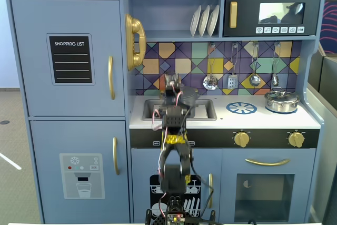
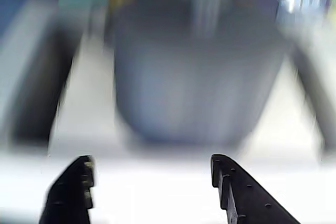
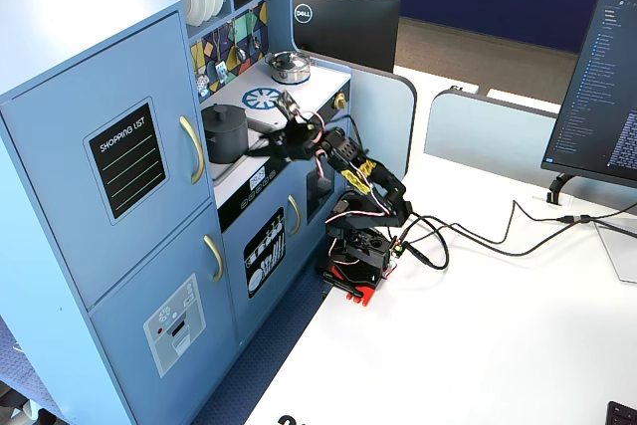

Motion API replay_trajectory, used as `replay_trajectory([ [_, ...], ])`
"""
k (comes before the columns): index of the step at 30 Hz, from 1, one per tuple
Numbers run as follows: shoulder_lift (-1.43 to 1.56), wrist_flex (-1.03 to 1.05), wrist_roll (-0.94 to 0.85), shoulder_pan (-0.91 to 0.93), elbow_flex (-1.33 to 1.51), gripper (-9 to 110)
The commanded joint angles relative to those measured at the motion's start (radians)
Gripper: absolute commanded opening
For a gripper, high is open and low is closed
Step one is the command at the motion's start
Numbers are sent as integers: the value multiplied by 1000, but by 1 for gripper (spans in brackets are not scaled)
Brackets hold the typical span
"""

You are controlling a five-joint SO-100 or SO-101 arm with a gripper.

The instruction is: Pick up the lid from the counter and put it on the gray recipient

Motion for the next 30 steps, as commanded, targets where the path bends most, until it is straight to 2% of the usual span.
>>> replay_trajectory([
  [1, 132, 63, 11, -3, 160, 11],
  [5, 215, 66, -84, -3, 410, 6],
  [12, 390, 175, -5, -61, 646, 0],
  [14, 390, 233, -6, -57, 670, 0],
  [17, 390, 290, 110, -58, 707, 0],
  [22, 390, 380, 140, -38, 784, 0],
  [24, 390, 451, 224, -46, 784, 0],
  [28, 390, 591, 206, -35, 784, 0],
  [30, 391, 703, 117, -51, 784, 1],
])
